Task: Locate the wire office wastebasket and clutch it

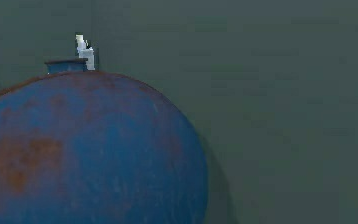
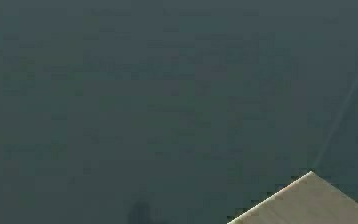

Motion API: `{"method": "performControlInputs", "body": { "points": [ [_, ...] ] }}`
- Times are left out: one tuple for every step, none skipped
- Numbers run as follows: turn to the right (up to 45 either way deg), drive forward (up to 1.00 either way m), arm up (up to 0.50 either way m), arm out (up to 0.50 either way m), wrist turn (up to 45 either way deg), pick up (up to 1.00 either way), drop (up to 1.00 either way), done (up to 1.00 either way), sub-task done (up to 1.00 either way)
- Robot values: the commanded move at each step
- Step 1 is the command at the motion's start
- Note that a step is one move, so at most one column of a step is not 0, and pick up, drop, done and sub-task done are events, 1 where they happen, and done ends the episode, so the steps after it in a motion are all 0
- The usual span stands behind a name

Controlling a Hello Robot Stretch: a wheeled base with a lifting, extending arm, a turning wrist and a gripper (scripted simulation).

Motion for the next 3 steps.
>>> {"method": "performControlInputs", "body": {
  "points": [
    [-12.0,0.00,0.00,0.00,0.0,0.00,0.00,0.00,0.00],
    [-3.0,0.00,0.00,0.00,0.0,0.00,0.00,0.00,0.00],
    [-45.0,0.00,0.00,0.00,0.0,0.00,0.00,0.00,0.00]
  ]
}}
